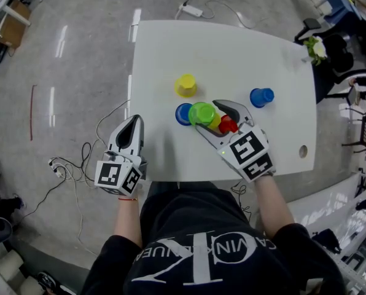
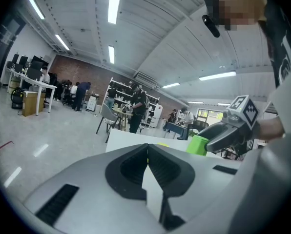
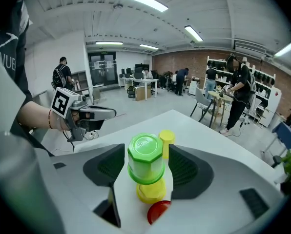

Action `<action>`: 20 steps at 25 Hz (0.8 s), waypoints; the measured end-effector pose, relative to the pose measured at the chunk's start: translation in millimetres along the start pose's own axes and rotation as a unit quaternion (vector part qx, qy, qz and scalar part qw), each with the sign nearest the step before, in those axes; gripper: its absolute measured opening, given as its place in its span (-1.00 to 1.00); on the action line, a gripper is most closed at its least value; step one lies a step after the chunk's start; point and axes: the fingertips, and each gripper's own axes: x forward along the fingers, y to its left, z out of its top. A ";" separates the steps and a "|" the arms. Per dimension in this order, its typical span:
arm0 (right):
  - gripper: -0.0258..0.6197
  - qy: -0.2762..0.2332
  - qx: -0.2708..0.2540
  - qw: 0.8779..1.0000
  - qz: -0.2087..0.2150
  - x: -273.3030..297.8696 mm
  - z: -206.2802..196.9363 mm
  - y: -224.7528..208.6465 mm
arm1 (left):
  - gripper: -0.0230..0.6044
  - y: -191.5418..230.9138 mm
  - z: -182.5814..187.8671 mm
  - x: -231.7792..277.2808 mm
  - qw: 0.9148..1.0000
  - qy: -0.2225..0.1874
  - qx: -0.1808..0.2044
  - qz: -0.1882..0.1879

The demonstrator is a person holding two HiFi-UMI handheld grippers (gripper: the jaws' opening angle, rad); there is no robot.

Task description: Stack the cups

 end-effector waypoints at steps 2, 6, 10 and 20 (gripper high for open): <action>-0.02 -0.003 0.002 1.000 -0.002 -3.7 -0.1 -0.7 | -0.91 -2.1 0.4 1.3 1.000 0.000 0.001 -0.002; -0.02 -0.005 0.005 1.000 -0.009 -13.0 -2.2 -3.4 | -0.91 -6.9 2.2 7.2 1.000 0.000 0.006 -0.011; -0.02 -0.006 0.012 1.000 -0.021 -24.9 -7.6 -11.1 | -0.91 -11.5 6.2 14.6 1.000 0.001 0.011 -0.018; -0.05 -0.008 0.056 0.995 -0.084 -60.9 -39.0 -58.9 | -0.91 -18.9 12.6 36.6 0.999 0.005 0.022 -0.025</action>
